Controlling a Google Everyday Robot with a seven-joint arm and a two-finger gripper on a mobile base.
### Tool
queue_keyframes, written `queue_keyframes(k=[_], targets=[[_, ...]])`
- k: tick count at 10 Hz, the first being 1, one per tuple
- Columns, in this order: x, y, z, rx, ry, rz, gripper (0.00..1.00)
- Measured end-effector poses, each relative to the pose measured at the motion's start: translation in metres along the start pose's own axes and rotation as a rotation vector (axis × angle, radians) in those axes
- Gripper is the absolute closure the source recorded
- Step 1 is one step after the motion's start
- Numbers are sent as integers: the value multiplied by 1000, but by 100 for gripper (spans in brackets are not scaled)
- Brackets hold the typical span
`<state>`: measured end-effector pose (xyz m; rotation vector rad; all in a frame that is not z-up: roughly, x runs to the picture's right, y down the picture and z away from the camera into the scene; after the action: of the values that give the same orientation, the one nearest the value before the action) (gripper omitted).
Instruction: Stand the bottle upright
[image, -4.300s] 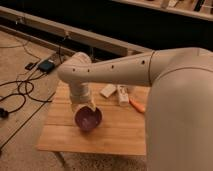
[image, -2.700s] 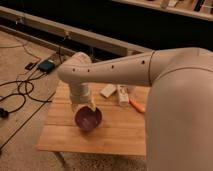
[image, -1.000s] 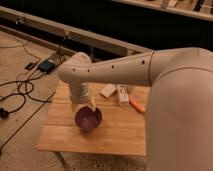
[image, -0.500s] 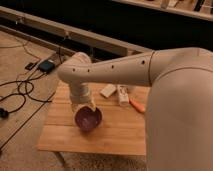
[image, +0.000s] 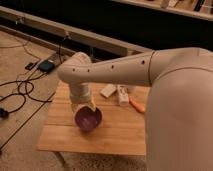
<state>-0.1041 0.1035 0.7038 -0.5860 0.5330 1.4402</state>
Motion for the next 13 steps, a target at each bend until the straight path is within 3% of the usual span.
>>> queue_keyframes(k=[3,7,11,13], targets=[[-16,-40,2,56,-10,85,35],[-39,-93,2,105,-12,156,35],[-73,-150,23,121,-7,151,35],[-94,-168,32,105,-29,111,35]])
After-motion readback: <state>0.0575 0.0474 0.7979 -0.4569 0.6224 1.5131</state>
